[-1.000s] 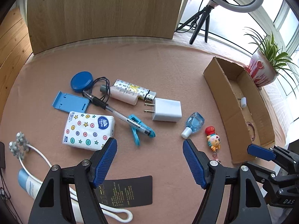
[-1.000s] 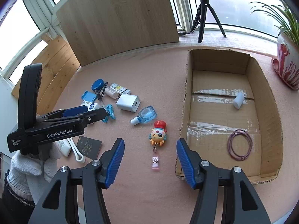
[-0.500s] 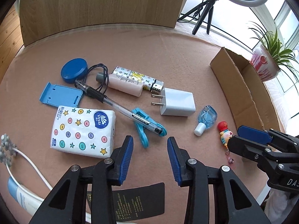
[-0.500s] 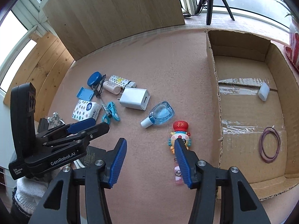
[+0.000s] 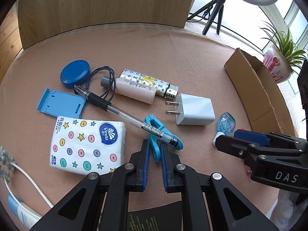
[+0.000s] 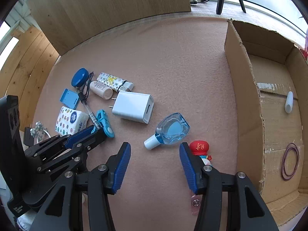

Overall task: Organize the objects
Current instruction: 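Grasp the blue clothespin with the left tool while the right tool grasps the clear blue-capped bottle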

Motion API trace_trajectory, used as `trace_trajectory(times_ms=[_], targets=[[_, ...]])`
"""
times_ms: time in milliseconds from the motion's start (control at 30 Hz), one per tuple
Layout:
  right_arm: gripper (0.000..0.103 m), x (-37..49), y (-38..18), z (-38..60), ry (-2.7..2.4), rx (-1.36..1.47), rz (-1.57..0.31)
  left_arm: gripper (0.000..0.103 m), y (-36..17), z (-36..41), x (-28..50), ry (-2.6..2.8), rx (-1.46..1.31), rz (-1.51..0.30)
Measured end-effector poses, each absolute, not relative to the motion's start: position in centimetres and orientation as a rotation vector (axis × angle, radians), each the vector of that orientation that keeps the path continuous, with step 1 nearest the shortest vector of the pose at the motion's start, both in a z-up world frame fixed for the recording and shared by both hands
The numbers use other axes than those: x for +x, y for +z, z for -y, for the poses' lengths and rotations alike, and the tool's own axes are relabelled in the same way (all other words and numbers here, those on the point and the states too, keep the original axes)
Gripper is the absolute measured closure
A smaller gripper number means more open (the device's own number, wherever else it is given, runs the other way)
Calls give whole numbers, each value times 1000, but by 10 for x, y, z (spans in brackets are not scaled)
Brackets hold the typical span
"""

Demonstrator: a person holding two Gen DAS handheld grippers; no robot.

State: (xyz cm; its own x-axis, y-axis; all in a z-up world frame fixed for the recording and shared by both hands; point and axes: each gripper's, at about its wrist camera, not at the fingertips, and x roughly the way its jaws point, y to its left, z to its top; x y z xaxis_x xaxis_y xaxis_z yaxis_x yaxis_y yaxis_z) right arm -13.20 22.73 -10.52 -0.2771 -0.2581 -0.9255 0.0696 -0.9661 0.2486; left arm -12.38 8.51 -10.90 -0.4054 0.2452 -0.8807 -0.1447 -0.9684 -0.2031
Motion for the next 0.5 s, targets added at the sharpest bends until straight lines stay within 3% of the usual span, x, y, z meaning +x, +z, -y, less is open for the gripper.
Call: trace_trajectory(times_ms=[133,300,367,500], targets=[[54,-141,-113,-231,-2372,1794,258,98,-108,-82,-123,2449,-1555,134],[55,-147,-114,-224,-2428,1783,144,98,-108,-80,-120,2438,-1551,151],[64,-148,-114,-222,-2449,1779,100,99,-107,-81,-116,2425,-1548,152],[67,-149,-114,-222,-2447,1759,74,99,-107,-83,-106,2395,-1549,167]])
